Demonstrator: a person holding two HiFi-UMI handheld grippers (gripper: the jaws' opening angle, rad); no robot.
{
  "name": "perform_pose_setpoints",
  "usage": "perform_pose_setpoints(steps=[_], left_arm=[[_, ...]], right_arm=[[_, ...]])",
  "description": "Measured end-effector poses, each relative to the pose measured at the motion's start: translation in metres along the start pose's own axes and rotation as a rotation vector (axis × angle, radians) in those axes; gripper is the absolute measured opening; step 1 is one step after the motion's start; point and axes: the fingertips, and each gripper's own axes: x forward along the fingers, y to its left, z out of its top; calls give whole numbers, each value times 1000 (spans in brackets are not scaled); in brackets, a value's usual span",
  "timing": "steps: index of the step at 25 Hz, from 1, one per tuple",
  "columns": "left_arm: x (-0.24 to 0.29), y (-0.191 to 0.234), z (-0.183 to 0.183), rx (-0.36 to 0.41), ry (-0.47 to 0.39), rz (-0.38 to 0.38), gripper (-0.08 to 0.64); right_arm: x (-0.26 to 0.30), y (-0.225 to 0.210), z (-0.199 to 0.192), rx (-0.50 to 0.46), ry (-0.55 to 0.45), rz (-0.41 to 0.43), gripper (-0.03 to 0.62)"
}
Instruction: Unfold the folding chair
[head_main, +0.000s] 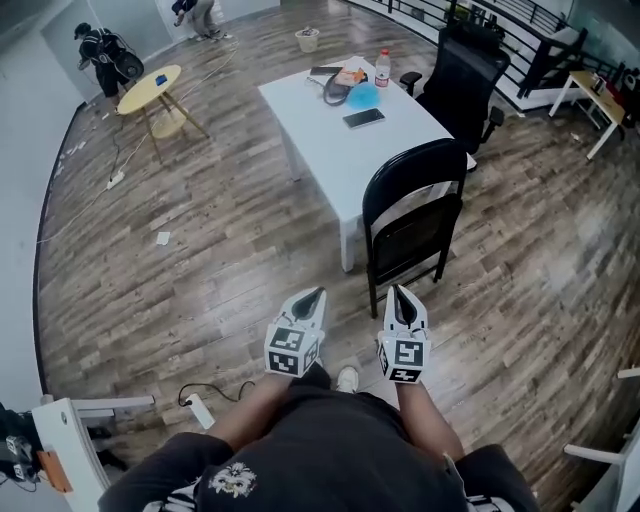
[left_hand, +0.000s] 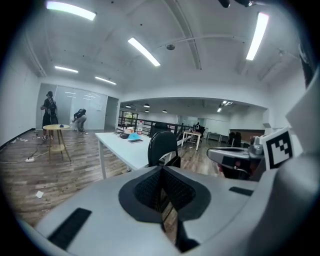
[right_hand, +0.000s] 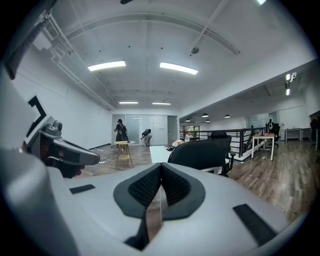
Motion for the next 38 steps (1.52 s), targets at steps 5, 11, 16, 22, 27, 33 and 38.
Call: perform_pose_setpoints(steps=[5, 11, 16, 22, 27, 33, 38], left_arm=[[44, 2, 17, 3, 24, -67, 6], [118, 15, 47, 30, 35, -144, 6], [173, 27, 77, 87, 46, -212, 6], [243, 52, 112, 140, 68, -290, 6], [296, 64, 139, 164, 107, -380, 8], [348, 68, 152, 239, 149, -464, 32], [379, 56, 161, 240, 219, -538, 226]], right_arm=[[25, -22, -9, 19, 36, -34, 15], [80, -54, -9, 19, 61, -80, 15], [135, -80, -15, 49, 106, -157, 15], [203, -113, -37, 143, 184, -279, 15], [244, -145, -54, 249, 228, -424, 15], [277, -166, -61, 338, 215, -519, 15], [298, -189, -81, 396, 290, -585, 194]])
